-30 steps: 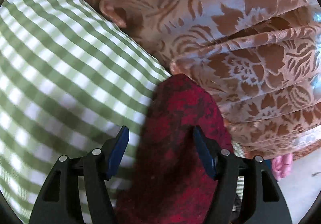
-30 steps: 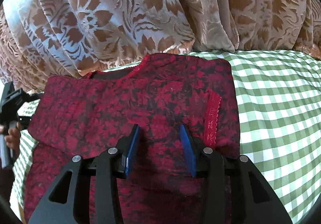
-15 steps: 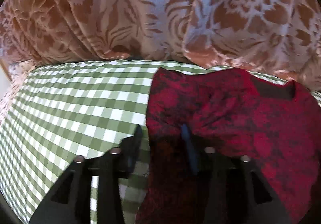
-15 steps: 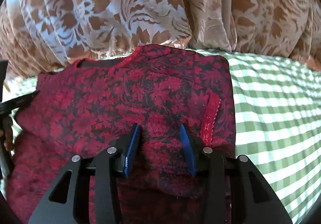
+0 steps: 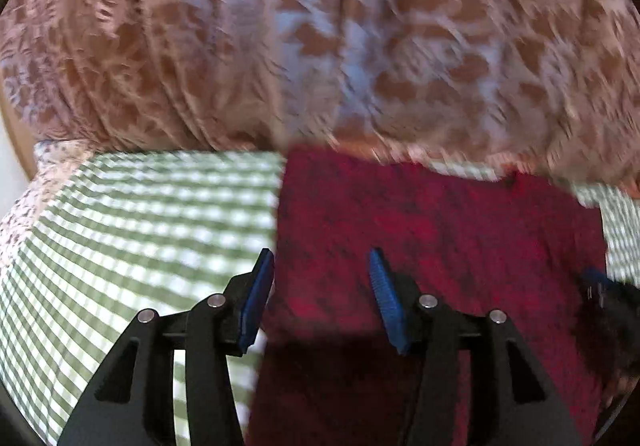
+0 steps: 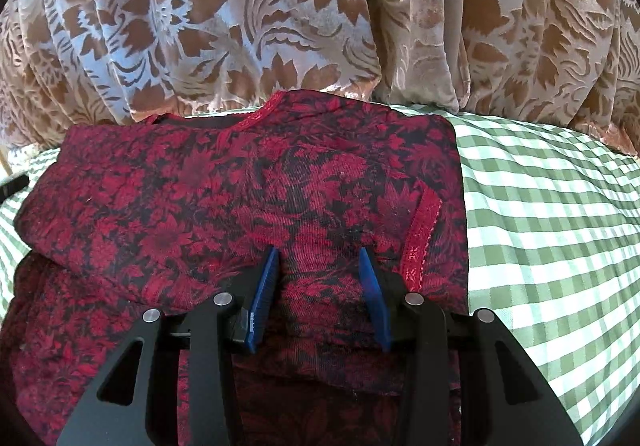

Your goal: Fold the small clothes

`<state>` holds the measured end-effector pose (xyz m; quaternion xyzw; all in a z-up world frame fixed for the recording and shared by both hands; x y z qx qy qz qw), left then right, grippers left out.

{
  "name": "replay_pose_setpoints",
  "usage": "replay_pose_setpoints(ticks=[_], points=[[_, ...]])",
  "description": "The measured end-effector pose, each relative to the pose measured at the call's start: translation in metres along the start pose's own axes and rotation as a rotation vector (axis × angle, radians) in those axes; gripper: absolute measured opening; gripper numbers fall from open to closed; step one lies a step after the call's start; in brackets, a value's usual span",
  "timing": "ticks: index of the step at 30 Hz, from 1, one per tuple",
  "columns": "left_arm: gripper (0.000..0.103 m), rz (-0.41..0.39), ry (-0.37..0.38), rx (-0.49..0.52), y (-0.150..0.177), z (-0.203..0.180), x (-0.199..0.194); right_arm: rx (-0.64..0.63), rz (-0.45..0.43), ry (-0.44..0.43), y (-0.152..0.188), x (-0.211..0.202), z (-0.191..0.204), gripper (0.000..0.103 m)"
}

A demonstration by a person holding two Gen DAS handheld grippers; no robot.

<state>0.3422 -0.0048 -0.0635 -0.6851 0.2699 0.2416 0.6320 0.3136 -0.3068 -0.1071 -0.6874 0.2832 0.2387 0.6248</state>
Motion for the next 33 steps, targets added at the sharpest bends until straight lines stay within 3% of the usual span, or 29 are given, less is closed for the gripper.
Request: replay_pose_setpoints(ticks=[9,26,33], points=[[0.048,0.016,-0.054,0.030,0.014,-0.005,0.017,0.016,-0.003,-0.013,0.000,0.000,-0.002,0.041],[0.048,0.009,-0.041,0.015,0.019,-0.003,0.023,0.026,-0.001,-0.013,0.001,-0.001,-0.002,0.041],[0.048,0.013,-0.033,-0.029,0.019,0.004,0.002,0.024,0.002,-0.008,0.001,-0.001,-0.001,0.041]])
Point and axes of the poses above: each gripper's, at about its wrist camera, not at the fingertips, and x roughly the way its jaws point, z to its left, y to its underside, the point moved 4 cm from there along x, roughly the way its jaws point, and after that the axes turned 9 degrees about -x, right-handed, at the moved point
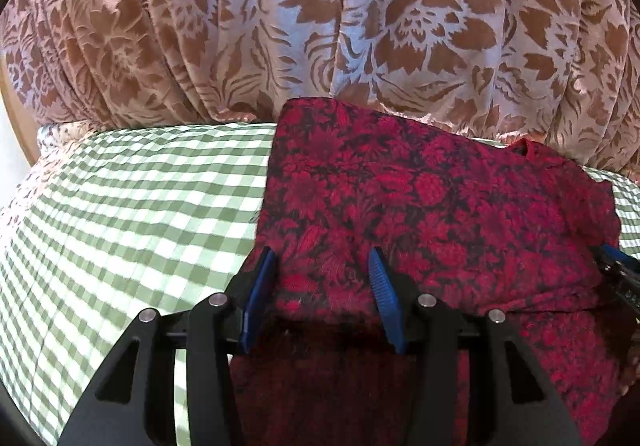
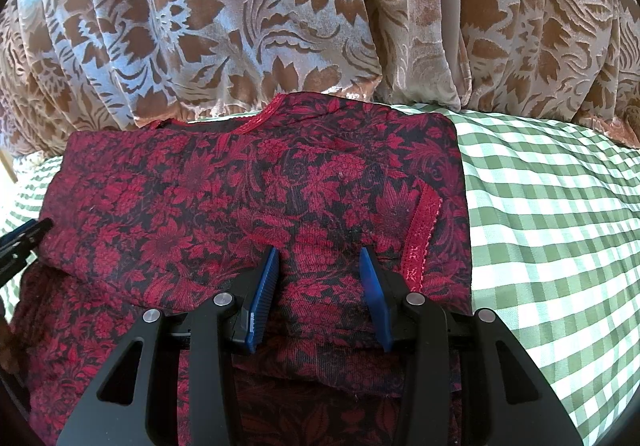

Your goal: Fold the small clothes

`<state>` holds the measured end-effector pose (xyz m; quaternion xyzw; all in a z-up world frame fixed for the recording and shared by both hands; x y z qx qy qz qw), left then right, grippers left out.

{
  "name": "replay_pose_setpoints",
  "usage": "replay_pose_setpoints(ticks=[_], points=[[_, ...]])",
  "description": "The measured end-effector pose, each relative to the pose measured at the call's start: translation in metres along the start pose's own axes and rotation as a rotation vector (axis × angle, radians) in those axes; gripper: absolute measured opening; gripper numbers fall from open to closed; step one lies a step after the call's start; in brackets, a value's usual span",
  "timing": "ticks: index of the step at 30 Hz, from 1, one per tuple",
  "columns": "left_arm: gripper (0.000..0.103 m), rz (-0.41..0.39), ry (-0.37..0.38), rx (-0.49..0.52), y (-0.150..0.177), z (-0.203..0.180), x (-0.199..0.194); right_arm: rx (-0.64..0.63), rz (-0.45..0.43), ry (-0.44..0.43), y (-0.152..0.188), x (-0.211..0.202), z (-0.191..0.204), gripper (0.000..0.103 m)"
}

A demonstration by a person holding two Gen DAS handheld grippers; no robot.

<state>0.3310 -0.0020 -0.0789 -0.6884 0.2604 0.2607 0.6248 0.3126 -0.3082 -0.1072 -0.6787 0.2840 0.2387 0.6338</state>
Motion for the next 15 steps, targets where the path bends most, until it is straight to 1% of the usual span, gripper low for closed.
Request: replay_pose_setpoints(ticks=[3,5,6,7,10,15], points=[[0.048,0.001,0.014,-0.021,0.004,0.006,-0.019,-0.001,0.006,0.001,-0.002,-0.002,0.000,0.042],[0.048,-0.002,0.023,-0.035,0.009,0.011,-0.033,-0.013,0.005,-0.008,-0.005,-0.011,0.004,0.054],[0.050,-0.010,0.029,-0.040,0.012,0.014,-0.043,-0.013,0.004,-0.007,-0.005,-0.015,0.006,0.069],[0.051,-0.018,0.032,-0.043,0.014,0.017,-0.052,-0.013,0.001,-0.004,-0.005,-0.020,0.007,0.080],[0.053,-0.035,0.044,-0.053,0.021,0.027,-0.073,-0.001,-0.016,-0.011,0.000,-0.040,0.011,0.083],[0.057,-0.068,0.056,-0.065,0.034,0.041,-0.107,0.019,0.026,-0.052,0.028,-0.063,0.015,0.084]])
Point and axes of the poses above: each gripper's, at about its wrist camera, not at the fingertips, and x roughly the way its jaws point, z to its left, y to its underside, the point moved 4 cm from there along x, roughly the way its jaws point, and after that the axes turned 9 degrees about -x, right-handed, at the moved point
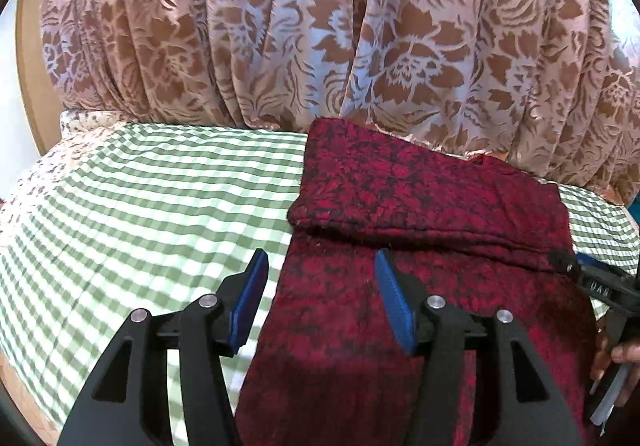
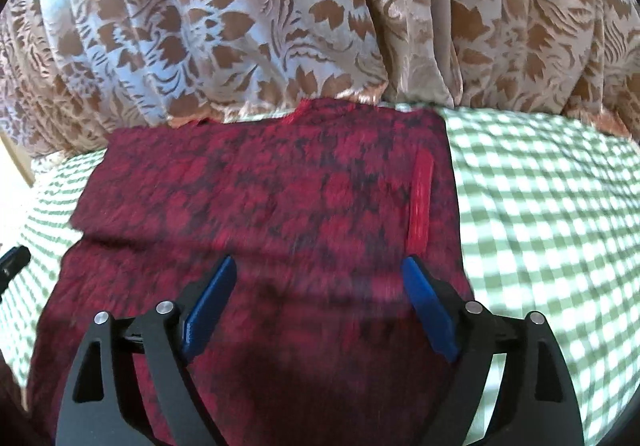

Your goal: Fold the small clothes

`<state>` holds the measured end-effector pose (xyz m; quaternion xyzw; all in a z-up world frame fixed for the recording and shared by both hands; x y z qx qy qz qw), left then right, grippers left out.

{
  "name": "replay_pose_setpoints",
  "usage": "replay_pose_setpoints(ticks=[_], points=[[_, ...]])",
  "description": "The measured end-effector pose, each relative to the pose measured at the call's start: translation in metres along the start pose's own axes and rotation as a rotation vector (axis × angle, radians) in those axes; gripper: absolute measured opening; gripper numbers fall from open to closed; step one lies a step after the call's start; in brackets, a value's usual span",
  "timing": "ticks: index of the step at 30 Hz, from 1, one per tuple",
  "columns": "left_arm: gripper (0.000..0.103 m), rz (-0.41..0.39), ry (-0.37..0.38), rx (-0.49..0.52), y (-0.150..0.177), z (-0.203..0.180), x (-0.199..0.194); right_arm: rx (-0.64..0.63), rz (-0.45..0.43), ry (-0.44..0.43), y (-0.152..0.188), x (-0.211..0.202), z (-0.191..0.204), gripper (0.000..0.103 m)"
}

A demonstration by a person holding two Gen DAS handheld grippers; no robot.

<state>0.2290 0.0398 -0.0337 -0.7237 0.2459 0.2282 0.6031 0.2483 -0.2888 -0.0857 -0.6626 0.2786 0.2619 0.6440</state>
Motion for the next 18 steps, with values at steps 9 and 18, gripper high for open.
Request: replay_pose_setpoints(ticks=[9,18], points=[[0.065,-0.029,0.008,-0.028,0.019,0.017,-0.042,0.007,0.084,-0.032,0.056,-0.032,-0.003,0.084],[0.068,0.068,0.008,-0.070,0.051,0.058,-0.053,0.024,0.120,-0.046,0.106,-0.075,-0.022,0.085]])
Point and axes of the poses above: each gripper's, at about its wrist camera, not at the fingertips, and x roughly the way its jaws point, z to its left, y to its underside, the point moved 4 cm from there along x, roughly the way its jaws point, and after that the axes turned 9 degrees about -x, right-handed, at the moved point
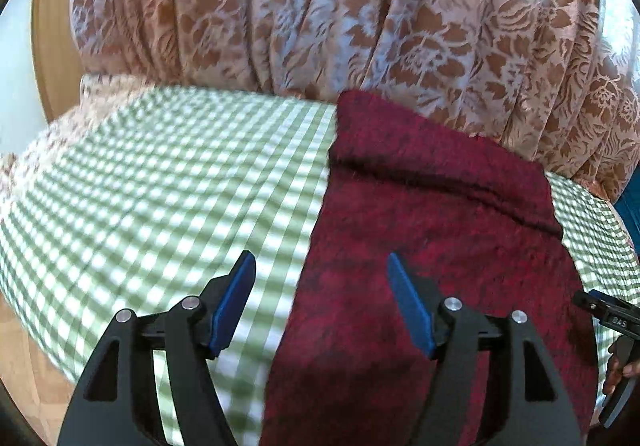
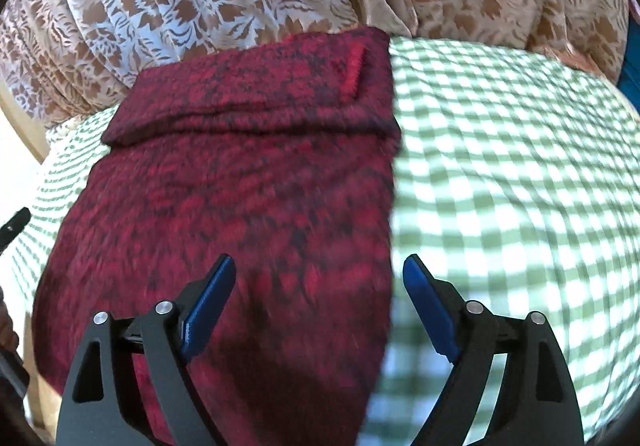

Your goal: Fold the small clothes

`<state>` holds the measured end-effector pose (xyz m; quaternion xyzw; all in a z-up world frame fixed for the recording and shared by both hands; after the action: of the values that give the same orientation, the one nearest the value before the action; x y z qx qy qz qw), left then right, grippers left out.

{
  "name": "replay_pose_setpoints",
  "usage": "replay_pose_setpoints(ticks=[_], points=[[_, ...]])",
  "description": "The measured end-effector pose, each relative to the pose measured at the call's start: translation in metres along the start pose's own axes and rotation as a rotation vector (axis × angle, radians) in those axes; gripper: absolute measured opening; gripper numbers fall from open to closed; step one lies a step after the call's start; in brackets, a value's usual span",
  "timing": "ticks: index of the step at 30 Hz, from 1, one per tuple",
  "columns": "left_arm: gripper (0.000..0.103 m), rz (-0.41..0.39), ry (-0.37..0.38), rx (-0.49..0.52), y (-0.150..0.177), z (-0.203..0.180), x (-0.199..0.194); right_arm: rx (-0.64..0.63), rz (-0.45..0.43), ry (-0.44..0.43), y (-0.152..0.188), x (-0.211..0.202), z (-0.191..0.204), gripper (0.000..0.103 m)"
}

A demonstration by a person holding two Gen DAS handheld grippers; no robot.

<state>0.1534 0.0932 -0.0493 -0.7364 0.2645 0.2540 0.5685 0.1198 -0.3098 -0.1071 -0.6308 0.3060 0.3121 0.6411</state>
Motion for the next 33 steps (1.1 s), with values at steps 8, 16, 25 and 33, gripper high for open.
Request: replay_pose_setpoints(ticks=[8,16,25,33], points=[[0.067,0.112,-0.017,-0.039,0.043,0.053,-0.007,0.029,0.076,-0.188,0.048,-0.020,0.017,0.085],[0.046,0.209,0.119,-0.016,0.084,0.050,-0.020,0.000,0.161,-0.330,0.087,-0.038,0.045,0.063],[0.013,0.231,0.265,-0.041,0.068,0.040,-0.038,0.042,0.092,-0.500,0.061,-0.061,0.056,0.022],[0.010,0.194,0.434,-0.158,-0.010,0.018,-0.033,0.232,-0.091,-0.580,-0.011,-0.065,0.034,0.022]])
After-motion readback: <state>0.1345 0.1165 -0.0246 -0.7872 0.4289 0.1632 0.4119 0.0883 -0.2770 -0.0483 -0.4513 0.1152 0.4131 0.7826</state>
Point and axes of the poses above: each gripper's, at about its wrist camera, not at the fingertips, and x roughly the way its jaws point, z to its left, y to its underside, the point moved 4 cm from there along x, roughly the way its jaws point, and after that the axes turned 9 degrees about -x, right-handed, at the moved point
